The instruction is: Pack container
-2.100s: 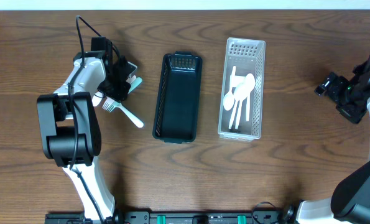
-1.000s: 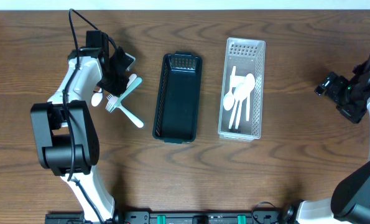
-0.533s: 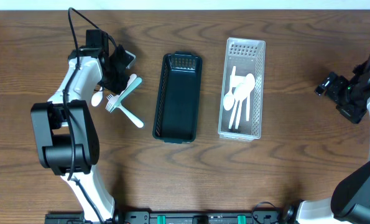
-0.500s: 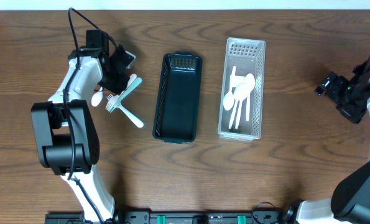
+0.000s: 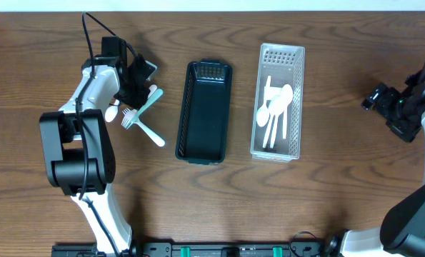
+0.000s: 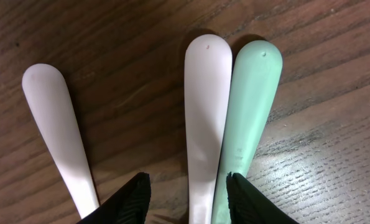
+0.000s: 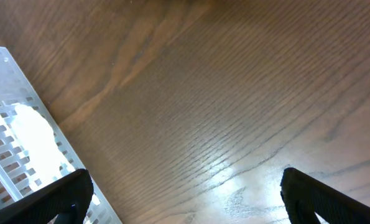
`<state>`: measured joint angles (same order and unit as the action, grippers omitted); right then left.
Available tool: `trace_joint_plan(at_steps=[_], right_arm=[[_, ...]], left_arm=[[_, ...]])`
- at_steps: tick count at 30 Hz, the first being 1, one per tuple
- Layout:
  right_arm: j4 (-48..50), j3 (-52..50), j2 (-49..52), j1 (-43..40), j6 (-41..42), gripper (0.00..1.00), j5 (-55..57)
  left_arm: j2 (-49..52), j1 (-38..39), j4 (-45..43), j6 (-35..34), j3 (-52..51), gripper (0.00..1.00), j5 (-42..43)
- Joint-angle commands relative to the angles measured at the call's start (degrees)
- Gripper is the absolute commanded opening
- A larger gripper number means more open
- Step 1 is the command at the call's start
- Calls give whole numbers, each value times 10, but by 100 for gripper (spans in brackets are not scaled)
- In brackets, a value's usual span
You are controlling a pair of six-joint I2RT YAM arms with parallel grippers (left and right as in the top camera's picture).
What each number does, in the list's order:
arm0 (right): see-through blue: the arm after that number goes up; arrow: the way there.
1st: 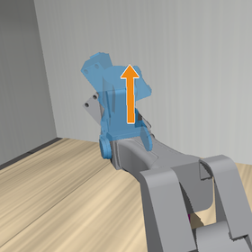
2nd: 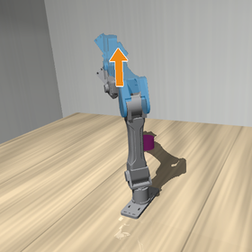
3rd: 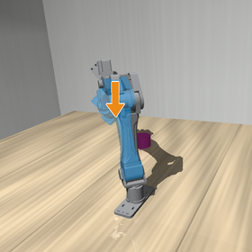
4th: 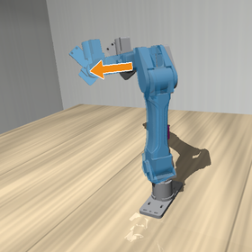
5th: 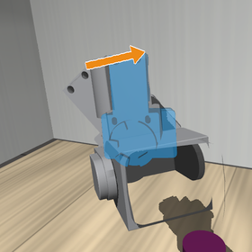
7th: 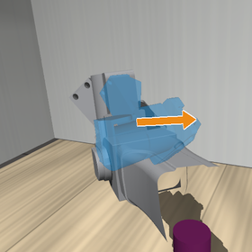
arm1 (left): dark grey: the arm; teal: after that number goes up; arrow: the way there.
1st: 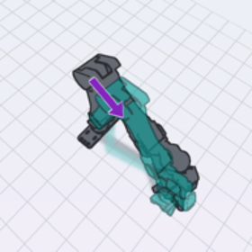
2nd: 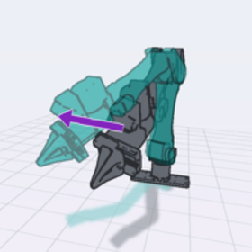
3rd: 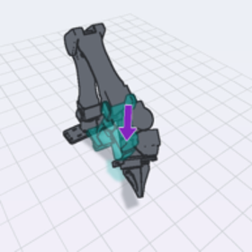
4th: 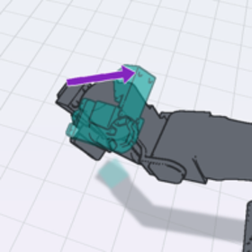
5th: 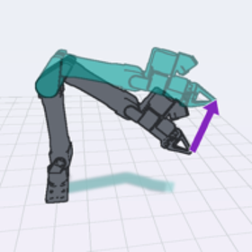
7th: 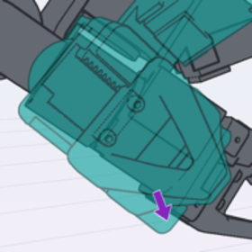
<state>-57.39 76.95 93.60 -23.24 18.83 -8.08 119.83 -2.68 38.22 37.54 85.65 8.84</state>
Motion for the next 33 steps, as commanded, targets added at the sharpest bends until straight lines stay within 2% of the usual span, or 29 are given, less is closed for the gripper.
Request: trace_joint_plan(at_steps=[1,24,29,33], right_arm=[[-1,-3,4,-4,-7,99,8],[-3,-3,4,-4,-7,99,8],[-4,-3,4,-4,-14,99,8],[-3,-3,4,-4,-18,99,8]], left_arm=[[26,-2,0,4,8,43,6],[42,-2,-9,19,9,42,-27],[42,-2,-32,24,9,42,-85],[42,-1,-20,27,8,42,-65]])
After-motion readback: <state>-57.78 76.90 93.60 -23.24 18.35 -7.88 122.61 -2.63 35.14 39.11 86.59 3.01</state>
